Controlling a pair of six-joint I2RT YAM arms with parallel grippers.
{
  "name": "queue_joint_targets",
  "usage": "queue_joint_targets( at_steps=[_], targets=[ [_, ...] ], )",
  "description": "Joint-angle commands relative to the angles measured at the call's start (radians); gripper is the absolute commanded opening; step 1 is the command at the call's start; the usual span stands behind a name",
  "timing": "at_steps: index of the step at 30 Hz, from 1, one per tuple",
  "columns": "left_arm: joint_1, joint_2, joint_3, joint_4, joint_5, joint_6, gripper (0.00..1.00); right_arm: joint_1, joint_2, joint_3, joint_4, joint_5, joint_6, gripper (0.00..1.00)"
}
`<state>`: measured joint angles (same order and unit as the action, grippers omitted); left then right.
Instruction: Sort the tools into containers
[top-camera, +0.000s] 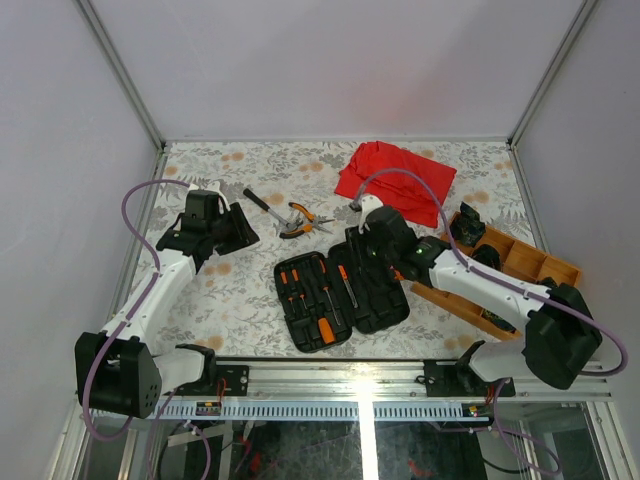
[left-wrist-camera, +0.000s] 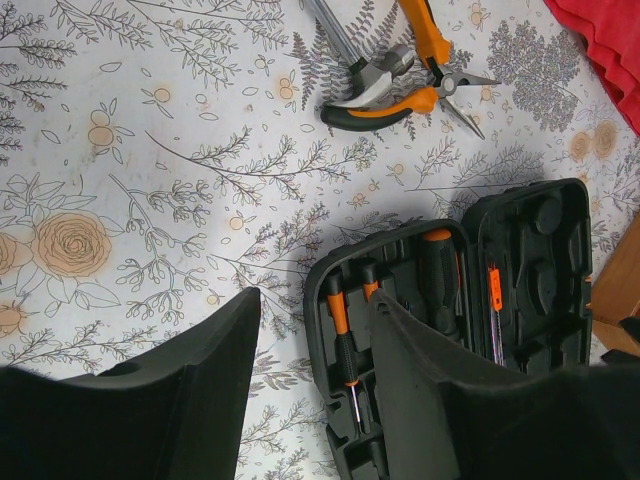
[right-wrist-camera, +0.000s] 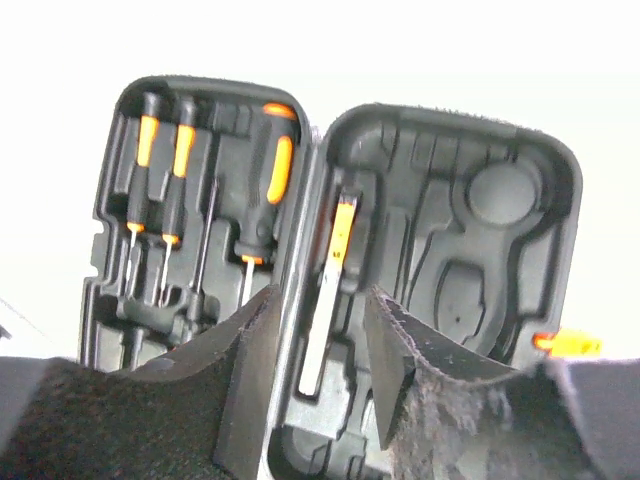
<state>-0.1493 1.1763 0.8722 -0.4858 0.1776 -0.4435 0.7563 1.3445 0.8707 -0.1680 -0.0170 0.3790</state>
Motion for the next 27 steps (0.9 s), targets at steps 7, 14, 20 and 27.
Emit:
queue_joint_targets(
  at_steps=[7, 14, 20, 27],
  targets=[
    [0.007, -0.008, -0.007, 0.037, 0.003, 0.015, 0.46, -0.007, 0.273, 0.343, -0.032, -0.084, -0.399, 0.55],
    [0.007, 0.001, -0.005, 0.039, 0.009, 0.014, 0.46, -0.024, 0.498, 0.537, -0.058, -0.127, -0.588, 0.7],
    [0.007, 0.001, -0.01, 0.04, 0.009, 0.013, 0.46, -0.049, 0.666, 0.728, -0.156, -0.213, -0.681, 0.69],
    [0.007, 0.003, -0.008, 0.039, 0.013, 0.015, 0.45, -0.051, 0.819, 0.917, -0.284, -0.201, -0.821, 0.72]
  ],
)
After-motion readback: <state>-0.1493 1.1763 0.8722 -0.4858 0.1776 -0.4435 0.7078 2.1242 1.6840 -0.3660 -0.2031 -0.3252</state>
